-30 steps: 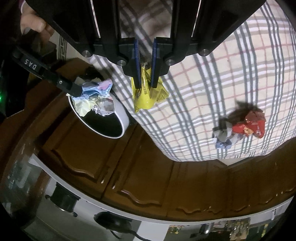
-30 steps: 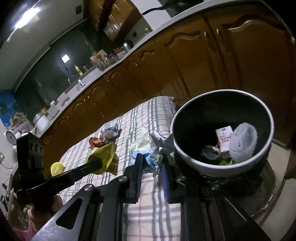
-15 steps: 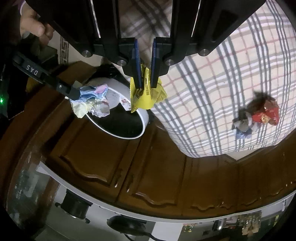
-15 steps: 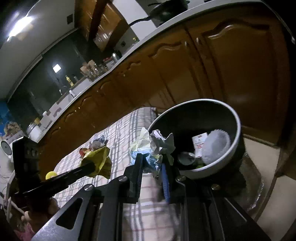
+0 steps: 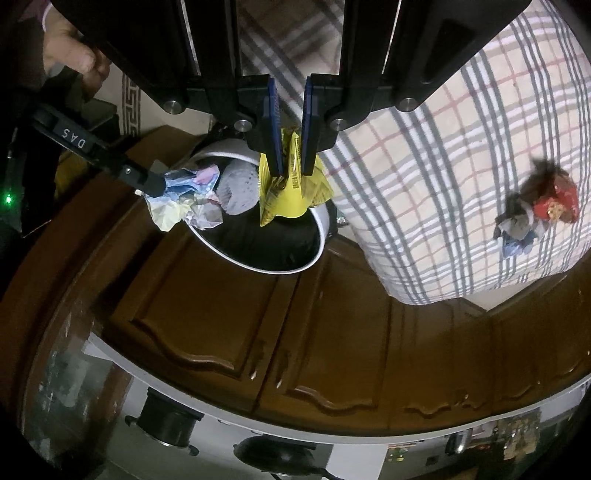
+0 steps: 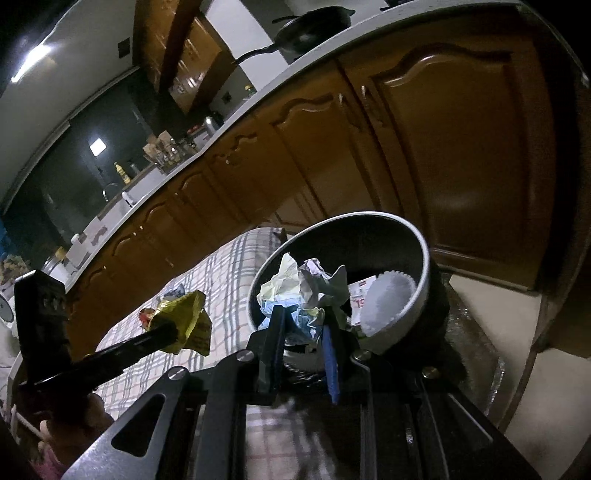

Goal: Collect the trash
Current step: 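Carry yellow wrapper and crumpled paper over the bin and open both tools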

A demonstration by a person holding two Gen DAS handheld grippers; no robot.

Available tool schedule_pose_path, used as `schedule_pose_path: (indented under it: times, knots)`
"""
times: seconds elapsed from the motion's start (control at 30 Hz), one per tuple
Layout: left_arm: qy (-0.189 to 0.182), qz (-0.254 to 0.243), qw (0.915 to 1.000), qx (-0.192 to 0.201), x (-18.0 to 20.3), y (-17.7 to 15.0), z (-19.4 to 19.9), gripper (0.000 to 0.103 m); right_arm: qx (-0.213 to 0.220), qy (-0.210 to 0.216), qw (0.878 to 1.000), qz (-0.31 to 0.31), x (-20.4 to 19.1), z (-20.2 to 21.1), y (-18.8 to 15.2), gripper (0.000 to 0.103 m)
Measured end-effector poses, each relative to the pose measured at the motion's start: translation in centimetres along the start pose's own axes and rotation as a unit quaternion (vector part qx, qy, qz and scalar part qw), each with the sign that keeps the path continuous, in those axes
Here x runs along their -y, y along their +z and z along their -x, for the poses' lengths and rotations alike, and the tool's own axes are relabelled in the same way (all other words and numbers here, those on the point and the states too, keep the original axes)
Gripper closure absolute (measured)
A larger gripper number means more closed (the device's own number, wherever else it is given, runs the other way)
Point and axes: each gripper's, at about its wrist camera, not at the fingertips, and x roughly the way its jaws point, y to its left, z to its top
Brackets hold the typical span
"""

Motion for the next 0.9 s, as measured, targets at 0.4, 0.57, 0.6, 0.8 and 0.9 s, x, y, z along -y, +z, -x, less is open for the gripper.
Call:
schedule_pose_path:
  times: [0.4,0.57,0.6,0.8,0.9]
  knots:
    - [0.001,-0.017,0.9998,-0.014,1.5,2.0,-2.9,0.094,-0.002,-0.019,1.000,0.000,1.6,-0.6,1.5,0.084]
    - [0.002,-0.025,0.9995,-0.018,2.3,3.4,-4.5,0.094,-0.005,-0.027,1.000,0.002,1.9,-1.2,2.4,0.084]
    - [0.002,-0.026,0.9995,-0.019,2.4,3.6,-4.7,0.094,-0.006,-0.027,1.000,0.003,1.9,-1.3,2.6,0.084]
    - [0.004,-0.030,0.9992,-0.027,3.0,4.9,-6.8,0.094,-0.012,-0.041,0.999,0.017,2.1,-2.3,3.9,0.083]
    - [0.007,-0.028,0.9990,-0.034,3.0,5.3,-8.0,0.094,-0.020,-0.045,0.999,0.020,2.4,-2.9,4.4,0.083]
